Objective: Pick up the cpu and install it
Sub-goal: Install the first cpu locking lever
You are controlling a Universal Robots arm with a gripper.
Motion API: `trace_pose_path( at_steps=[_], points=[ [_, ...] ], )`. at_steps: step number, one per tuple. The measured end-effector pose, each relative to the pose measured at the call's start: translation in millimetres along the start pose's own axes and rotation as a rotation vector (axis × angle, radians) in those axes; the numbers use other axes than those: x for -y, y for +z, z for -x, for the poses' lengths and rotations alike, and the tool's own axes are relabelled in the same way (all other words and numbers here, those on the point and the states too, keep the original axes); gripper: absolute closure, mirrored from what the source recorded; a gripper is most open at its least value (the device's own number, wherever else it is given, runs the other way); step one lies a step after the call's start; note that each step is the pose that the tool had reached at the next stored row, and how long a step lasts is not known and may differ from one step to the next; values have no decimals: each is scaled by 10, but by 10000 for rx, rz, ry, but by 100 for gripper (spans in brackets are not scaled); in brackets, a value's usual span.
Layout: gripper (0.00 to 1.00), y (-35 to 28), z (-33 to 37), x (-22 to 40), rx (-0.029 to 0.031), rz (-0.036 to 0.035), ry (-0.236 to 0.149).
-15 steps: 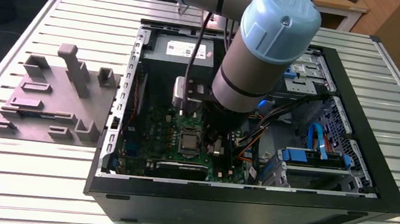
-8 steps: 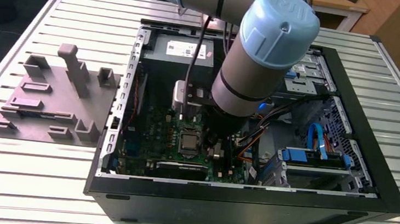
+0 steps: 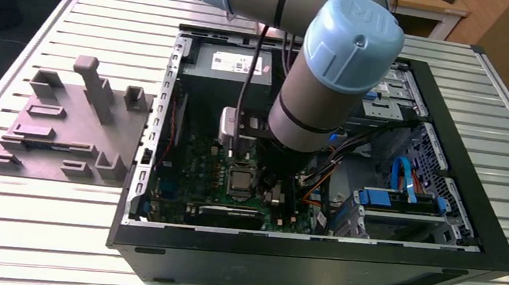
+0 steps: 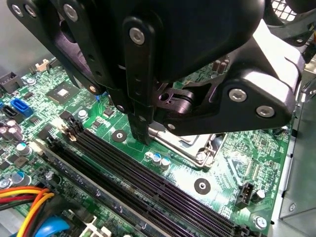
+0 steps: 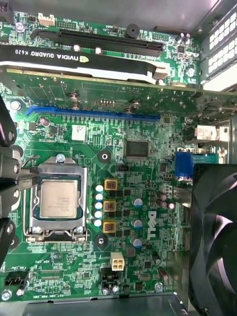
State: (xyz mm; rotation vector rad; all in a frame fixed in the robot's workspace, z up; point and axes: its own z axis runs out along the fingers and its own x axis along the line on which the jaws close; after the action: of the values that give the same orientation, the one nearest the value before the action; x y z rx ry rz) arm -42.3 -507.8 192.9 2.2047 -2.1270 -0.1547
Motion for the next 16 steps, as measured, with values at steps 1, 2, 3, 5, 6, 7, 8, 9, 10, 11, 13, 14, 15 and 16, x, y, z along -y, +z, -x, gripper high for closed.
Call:
trace_pose_path(
  at_steps=[1, 2, 3, 5, 6, 7, 8, 9, 10, 11, 13, 14, 15, 16],
  points=[
    [90, 5, 0, 0, -2, 0, -15],
    [90, 9, 0, 1, -4, -1, -29],
    [90, 13, 0, 2, -6, -1, -42],
    [90, 20, 0, 3, -9, 0, -60],
    [90, 24, 0, 3, -10, 0, -67],
    [90, 28, 0, 4, -11, 1, -74],
    [90, 32, -1, 4, -12, 1, -80],
    [90, 36, -1, 5, -12, 1, -85],
    [90, 39, -1, 7, -13, 2, -92],
    [90, 41, -1, 8, -14, 2, -99],
    [90, 43, -1, 13, -14, 1, -111],
    [90, 43, -1, 15, -15, 1, -118],
    [90, 43, -1, 19, -16, 1, -124],
    [90, 43, -1, 22, -17, 1, -131]
  ],
)
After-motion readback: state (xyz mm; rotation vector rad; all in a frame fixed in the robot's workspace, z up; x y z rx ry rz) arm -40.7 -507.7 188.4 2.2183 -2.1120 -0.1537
